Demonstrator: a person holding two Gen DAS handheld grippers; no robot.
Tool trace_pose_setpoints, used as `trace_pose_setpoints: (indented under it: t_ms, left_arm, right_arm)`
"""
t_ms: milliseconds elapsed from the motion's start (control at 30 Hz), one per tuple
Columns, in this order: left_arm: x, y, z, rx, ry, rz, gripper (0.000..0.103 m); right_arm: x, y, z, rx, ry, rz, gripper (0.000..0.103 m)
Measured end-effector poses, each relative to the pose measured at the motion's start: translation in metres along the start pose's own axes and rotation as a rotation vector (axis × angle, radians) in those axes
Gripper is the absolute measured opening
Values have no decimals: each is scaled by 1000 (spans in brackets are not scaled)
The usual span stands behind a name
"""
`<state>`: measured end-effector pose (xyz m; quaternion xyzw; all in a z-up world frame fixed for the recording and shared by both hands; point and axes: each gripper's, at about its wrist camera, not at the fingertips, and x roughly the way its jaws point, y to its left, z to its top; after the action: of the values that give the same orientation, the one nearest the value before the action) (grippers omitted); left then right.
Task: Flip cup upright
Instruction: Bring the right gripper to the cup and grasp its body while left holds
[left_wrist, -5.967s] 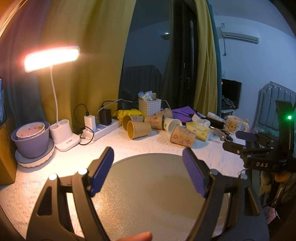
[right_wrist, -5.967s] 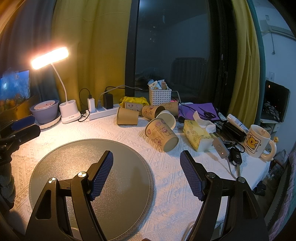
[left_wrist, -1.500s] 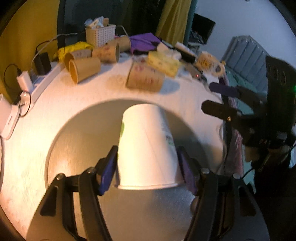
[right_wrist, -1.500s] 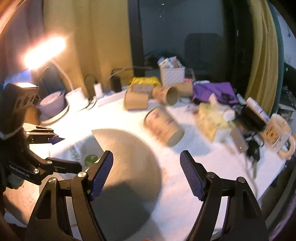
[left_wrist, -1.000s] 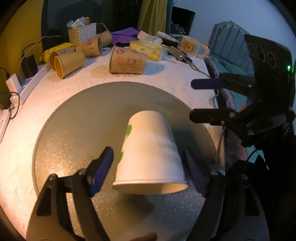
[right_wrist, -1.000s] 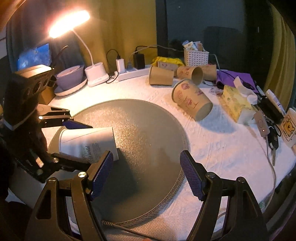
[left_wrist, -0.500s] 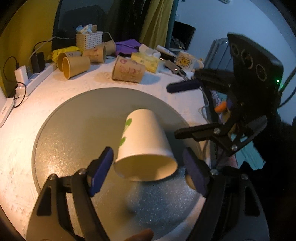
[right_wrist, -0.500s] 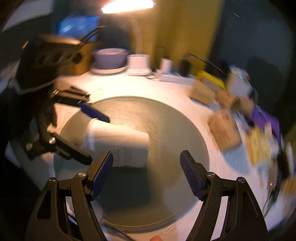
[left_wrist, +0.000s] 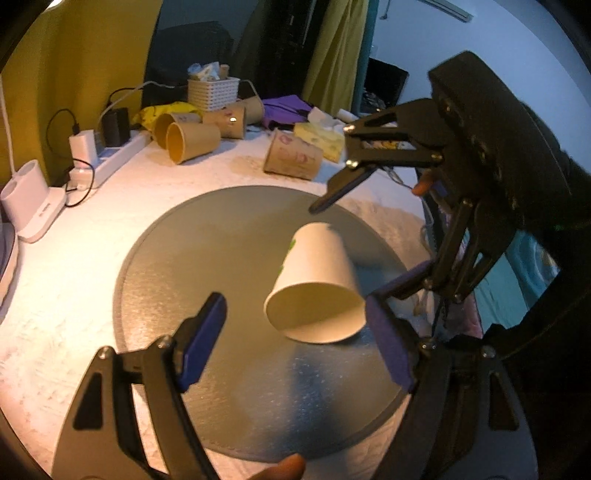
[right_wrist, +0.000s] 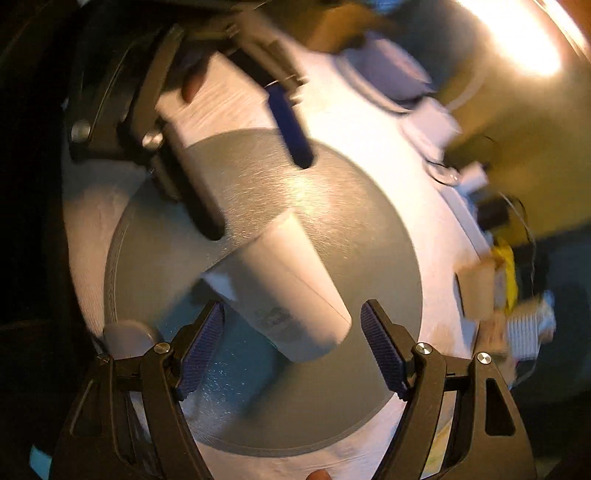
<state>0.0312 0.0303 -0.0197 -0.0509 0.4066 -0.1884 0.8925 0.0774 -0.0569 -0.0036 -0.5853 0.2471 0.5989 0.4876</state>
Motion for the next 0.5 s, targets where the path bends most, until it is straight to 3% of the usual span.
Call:
trace_pose_setpoints:
  t_ms: [200,500]
  left_arm:
    - [-1,13,-3,-31,16,43,79]
    - [-2,21,-4,-66,45,58,79]
  right_arm:
    - [18,1,18,-109,74,53,79]
    - [34,-1,29,-158,139,83,79]
